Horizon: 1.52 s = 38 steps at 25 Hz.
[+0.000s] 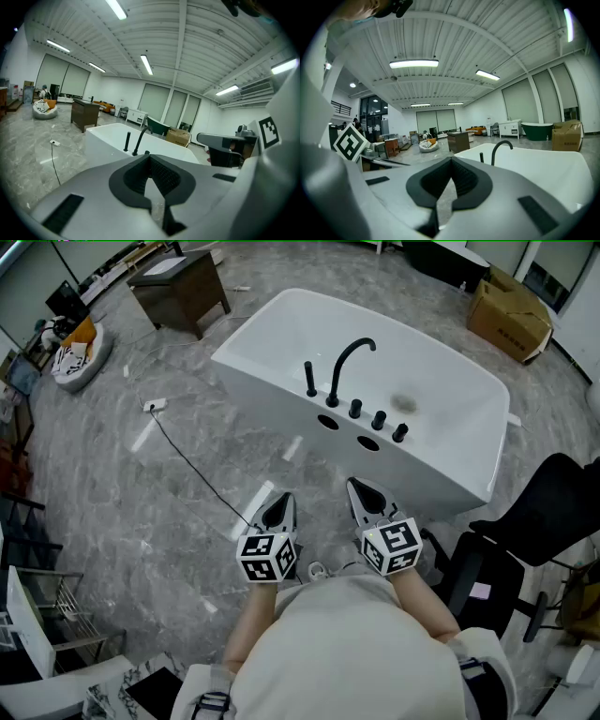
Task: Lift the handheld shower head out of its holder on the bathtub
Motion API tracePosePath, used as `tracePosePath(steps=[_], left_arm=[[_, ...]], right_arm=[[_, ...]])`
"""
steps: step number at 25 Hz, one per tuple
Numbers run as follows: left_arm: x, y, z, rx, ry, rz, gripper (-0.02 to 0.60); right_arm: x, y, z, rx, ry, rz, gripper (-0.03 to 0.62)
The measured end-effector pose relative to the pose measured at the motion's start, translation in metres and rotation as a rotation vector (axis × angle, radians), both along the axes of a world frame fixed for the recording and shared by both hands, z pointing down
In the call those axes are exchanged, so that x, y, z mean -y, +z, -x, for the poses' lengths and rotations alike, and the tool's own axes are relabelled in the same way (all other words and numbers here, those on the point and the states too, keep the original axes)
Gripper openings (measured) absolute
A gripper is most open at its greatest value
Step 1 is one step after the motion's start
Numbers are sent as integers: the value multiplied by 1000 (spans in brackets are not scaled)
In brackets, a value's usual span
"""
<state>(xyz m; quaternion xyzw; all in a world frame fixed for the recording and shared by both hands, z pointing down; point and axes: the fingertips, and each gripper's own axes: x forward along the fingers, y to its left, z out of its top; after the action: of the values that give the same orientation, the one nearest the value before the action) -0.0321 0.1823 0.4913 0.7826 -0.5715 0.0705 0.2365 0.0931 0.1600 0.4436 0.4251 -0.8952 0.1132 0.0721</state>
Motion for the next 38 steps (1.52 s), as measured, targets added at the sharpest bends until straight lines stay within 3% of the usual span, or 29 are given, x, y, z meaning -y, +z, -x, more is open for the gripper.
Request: tracePosePath(steps=[12, 17, 30, 38], left_arm=[[-20, -5, -10, -5, 36, 0, 20], [-28, -5, -5, -4, 41, 1, 20], [-41, 9, 17, -40, 29, 30, 20], [-19, 15, 30, -69, 29, 33, 20]], right_arm=[[-25, -10, 3, 5, -12, -21, 18], [-35, -11, 11, 81, -29, 8, 18], [-47, 5, 37, 14, -60, 50, 18], [-21, 3, 50, -14, -75, 31, 20]])
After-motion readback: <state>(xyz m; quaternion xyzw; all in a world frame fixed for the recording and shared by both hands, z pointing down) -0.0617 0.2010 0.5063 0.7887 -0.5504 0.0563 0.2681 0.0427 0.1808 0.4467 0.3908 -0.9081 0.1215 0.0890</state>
